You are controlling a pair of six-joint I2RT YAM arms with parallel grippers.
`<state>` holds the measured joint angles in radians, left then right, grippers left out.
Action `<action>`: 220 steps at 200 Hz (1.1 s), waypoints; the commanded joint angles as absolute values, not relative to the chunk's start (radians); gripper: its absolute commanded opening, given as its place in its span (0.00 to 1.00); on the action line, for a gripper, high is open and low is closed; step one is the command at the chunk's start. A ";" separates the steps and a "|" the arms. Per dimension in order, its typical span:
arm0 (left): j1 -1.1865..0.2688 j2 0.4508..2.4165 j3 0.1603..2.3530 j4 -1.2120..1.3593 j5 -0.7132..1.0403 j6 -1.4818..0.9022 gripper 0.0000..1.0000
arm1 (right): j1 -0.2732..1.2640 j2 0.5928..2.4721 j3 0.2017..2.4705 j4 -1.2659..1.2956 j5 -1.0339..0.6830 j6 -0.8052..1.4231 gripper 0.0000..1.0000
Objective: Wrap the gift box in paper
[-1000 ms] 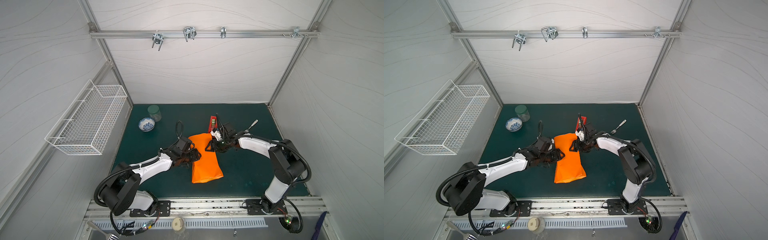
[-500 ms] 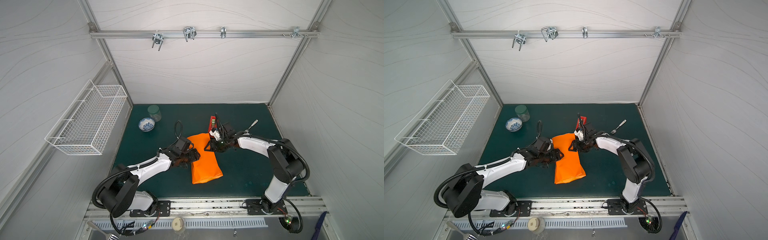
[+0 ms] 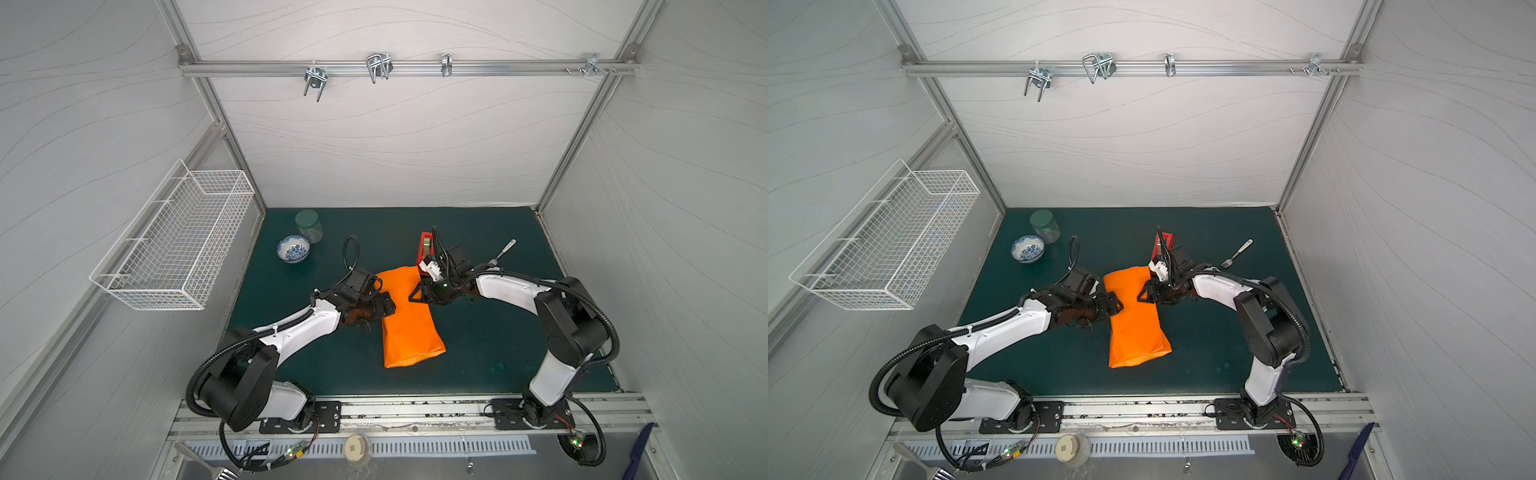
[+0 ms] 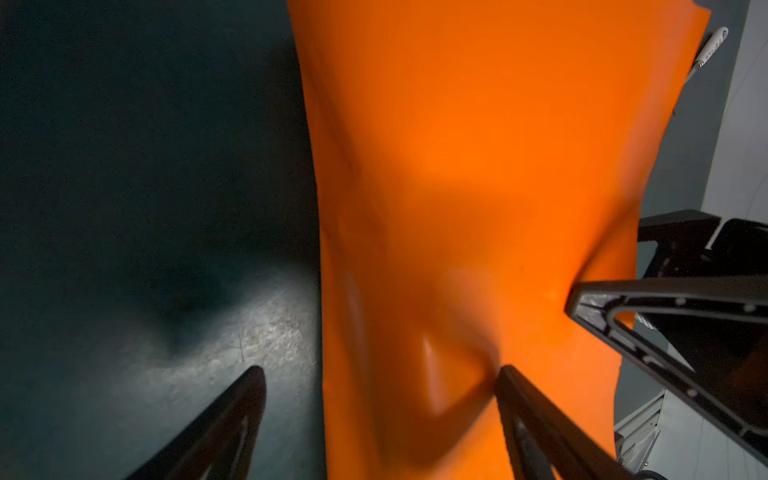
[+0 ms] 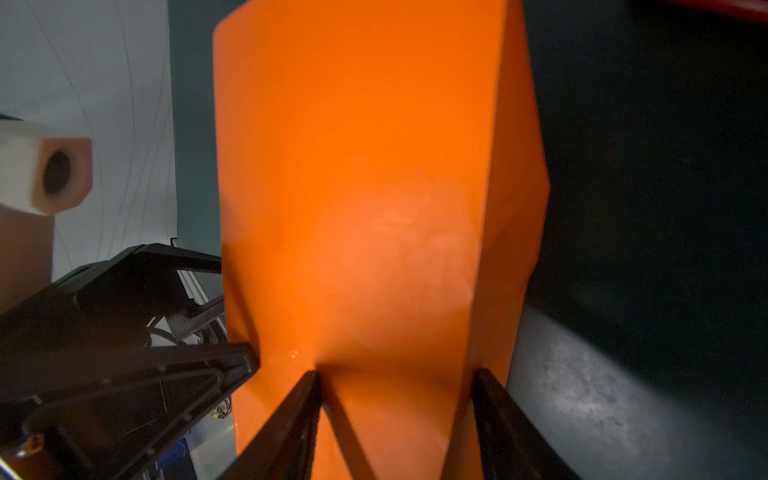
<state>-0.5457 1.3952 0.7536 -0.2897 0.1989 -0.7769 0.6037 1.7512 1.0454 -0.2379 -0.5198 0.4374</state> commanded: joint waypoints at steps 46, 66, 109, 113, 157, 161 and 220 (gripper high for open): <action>-0.543 1.478 0.758 -0.301 0.210 -0.742 0.82 | 0.606 1.761 1.030 -0.288 -0.517 0.416 0.59; -0.543 1.497 0.729 -0.299 0.209 -0.740 0.78 | 0.599 1.752 1.058 -0.306 -0.519 0.414 0.61; -0.543 1.514 0.697 -0.302 0.208 -0.727 0.75 | 0.564 1.699 1.135 -0.354 -0.524 0.408 0.68; -0.543 1.514 0.696 -0.303 0.205 -0.727 0.75 | 0.557 1.690 1.141 -0.358 -0.527 0.409 0.69; -0.543 1.507 0.697 -0.319 0.194 -0.714 0.73 | 0.442 1.619 1.184 -0.367 -0.507 0.423 0.72; -0.543 1.506 0.698 -0.320 0.195 -0.713 0.72 | 0.428 1.618 1.186 -0.365 -0.501 0.426 0.72; -0.543 1.508 0.708 -0.329 0.187 -0.703 0.72 | 0.336 1.768 1.309 -0.318 -0.485 0.471 0.64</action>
<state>-0.5411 1.4548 0.7460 -0.1825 0.2661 -0.7322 0.3435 1.6867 1.2449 -0.3328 -0.4824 0.4496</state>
